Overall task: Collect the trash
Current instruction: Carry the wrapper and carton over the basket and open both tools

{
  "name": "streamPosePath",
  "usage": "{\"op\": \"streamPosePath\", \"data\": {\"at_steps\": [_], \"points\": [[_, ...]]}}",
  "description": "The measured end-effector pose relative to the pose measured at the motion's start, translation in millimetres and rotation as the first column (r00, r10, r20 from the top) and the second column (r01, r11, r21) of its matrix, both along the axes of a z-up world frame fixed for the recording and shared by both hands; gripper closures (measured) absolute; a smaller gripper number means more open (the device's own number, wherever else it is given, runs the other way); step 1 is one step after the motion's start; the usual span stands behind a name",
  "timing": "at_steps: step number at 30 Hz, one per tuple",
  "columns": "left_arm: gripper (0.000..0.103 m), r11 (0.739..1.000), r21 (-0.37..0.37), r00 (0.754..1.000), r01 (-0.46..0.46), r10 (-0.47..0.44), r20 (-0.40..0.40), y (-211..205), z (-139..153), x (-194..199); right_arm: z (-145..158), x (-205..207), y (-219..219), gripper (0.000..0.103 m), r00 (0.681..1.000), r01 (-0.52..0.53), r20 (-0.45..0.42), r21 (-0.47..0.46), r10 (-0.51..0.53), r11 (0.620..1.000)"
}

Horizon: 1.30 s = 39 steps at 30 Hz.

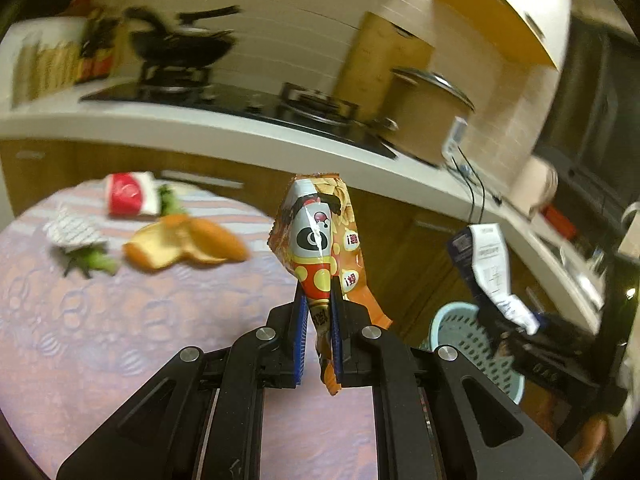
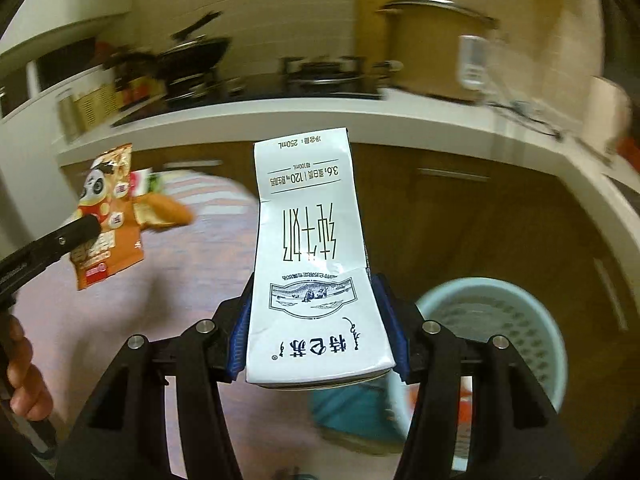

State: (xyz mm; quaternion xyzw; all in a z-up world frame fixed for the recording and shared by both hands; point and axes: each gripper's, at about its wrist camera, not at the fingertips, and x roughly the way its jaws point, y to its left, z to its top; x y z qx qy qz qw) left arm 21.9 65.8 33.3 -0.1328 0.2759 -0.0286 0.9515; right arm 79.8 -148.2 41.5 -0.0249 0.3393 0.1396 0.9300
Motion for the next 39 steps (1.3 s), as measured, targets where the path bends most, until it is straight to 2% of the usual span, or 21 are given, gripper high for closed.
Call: {"op": "streamPosePath", "data": {"at_steps": [2,5,8,12,15,18,21,22,26,27,30,39], "points": [[0.095,0.998,0.055,1.000,0.023,-0.024,0.007,-26.4,1.9,6.3,-1.0,-2.1,-25.0,0.052,0.999,0.052,0.007,-0.020,-0.052,0.998],[0.095,0.993,0.063,0.995,0.103,-0.103,-0.002,-62.1,0.7,16.9,-12.8,-0.6,-69.7,0.052,0.990,0.141,-0.013,-0.027,-0.141,0.990],[0.095,0.983,0.016,0.982,0.181,-0.180,-0.049,-102.9,-12.1,32.6,-28.0,3.1,-111.2,0.052,0.972,0.228,-0.068,0.021,-0.226,0.973],[0.094,0.959,-0.029,0.949,0.282,-0.284,-0.136,-156.9,-38.4,55.2,-63.3,15.0,-169.5,0.052,0.914,0.370,-0.215,0.088,-0.345,0.925],[0.094,0.944,-0.057,0.925,0.326,-0.331,-0.186,-185.0,-57.1,68.9,-83.9,16.3,-189.7,0.052,0.886,0.412,-0.289,0.128,-0.364,0.902],[0.094,0.936,-0.033,0.910,0.350,-0.348,-0.225,-210.7,-74.5,81.8,-102.9,21.5,-208.3,0.051,0.850,0.455,-0.361,0.132,-0.385,0.881],[0.093,0.930,-0.028,0.895,0.367,-0.361,-0.261,-225.0,-90.3,89.6,-115.1,22.1,-216.2,0.051,0.830,0.471,-0.396,0.121,-0.393,0.874],[0.091,0.929,-0.021,0.892,0.370,-0.362,-0.269,-228.6,-94.6,91.2,-118.6,20.7,-218.6,0.051,0.827,0.474,-0.401,0.121,-0.394,0.872],[0.062,0.931,0.001,0.890,0.366,-0.349,-0.292,-236.7,-102.9,97.0,-129.1,24.3,-220.1,0.050,0.815,0.482,-0.426,0.123,-0.392,0.868],[0.059,0.932,0.005,0.892,0.362,-0.345,-0.291,-237.6,-103.1,97.1,-132.8,25.3,-221.8,0.048,0.813,0.479,-0.441,0.136,-0.380,0.867],[0.053,0.937,0.011,0.898,0.350,-0.332,-0.289,-231.2,-101.0,95.5,-137.0,26.0,-225.2,0.046,0.813,0.475,-0.455,0.155,-0.364,0.866],[0.051,0.947,0.004,0.919,0.321,-0.310,-0.242,-207.7,-78.2,80.4,-114.3,21.4,-219.8,0.046,0.852,0.444,-0.390,0.182,-0.350,0.877]]}}
